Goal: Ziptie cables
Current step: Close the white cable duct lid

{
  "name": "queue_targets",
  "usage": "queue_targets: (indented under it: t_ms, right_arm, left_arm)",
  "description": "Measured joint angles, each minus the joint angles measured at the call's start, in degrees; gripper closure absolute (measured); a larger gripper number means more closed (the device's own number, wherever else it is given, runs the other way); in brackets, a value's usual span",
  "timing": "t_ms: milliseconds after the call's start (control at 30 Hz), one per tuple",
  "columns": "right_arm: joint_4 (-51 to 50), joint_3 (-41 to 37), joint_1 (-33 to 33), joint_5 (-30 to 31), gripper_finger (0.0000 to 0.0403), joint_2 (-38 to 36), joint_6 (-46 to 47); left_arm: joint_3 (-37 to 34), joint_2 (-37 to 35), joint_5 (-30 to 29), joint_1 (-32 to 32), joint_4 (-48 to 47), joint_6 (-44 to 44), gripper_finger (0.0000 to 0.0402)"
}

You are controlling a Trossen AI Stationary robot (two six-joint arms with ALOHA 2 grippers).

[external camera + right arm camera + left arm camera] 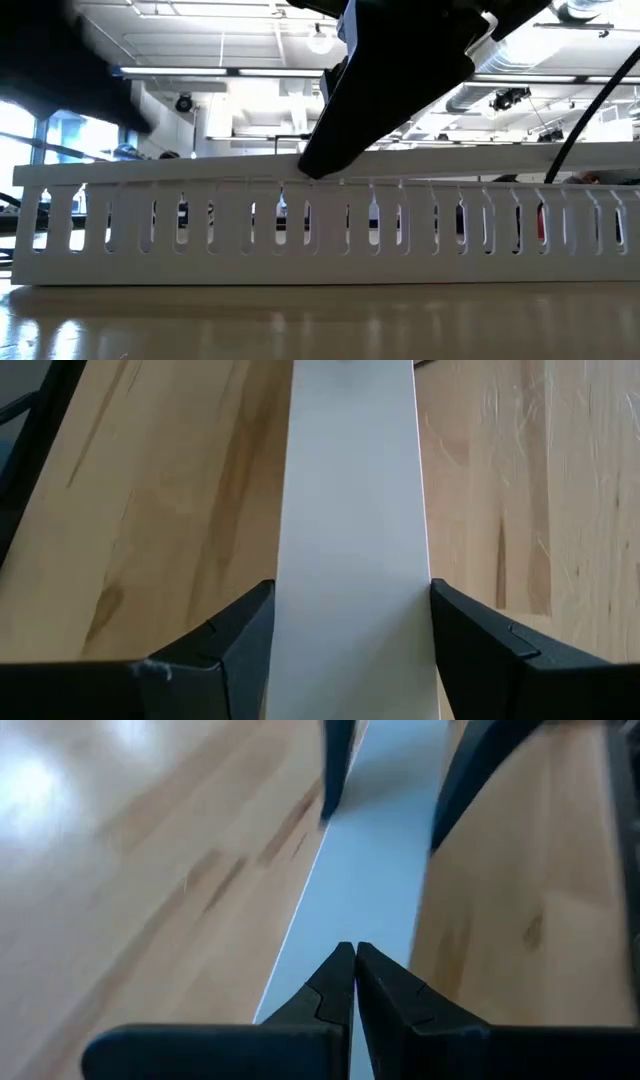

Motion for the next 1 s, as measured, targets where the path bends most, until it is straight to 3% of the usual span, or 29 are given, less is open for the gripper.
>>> queue_targets:
  t_ms: [133, 300, 467, 1000]
  right_arm:
    - [-0.1, 0.0, 0.0, 0.0, 0.0197, 0.0, 0.0]
    - [-0.1, 0.0, 0.0, 0.0, 0.0197, 0.0, 0.0]
    - [-2.1, 0.0, 0.1, -0.8, 0.0197, 0.1, -0.2]
    - [-2.4, 0.0, 1.4, 1.7, 0.0199, 0.4, -2.9]
  left_arm:
    - [0.9, -0.1, 0.8, 2.7, 4.1, 6.4, 0.0402]
    - [0.9, 3.9, 9.3, 7.2, 14.8, 15.7, 0.0402]
    - [1.3, 8.9, 13.4, 9.9, 18.8, 15.3, 0.0402]
    - [1.3, 10.8, 12.0, 9.1, 19.0, 12.7, 0.0402]
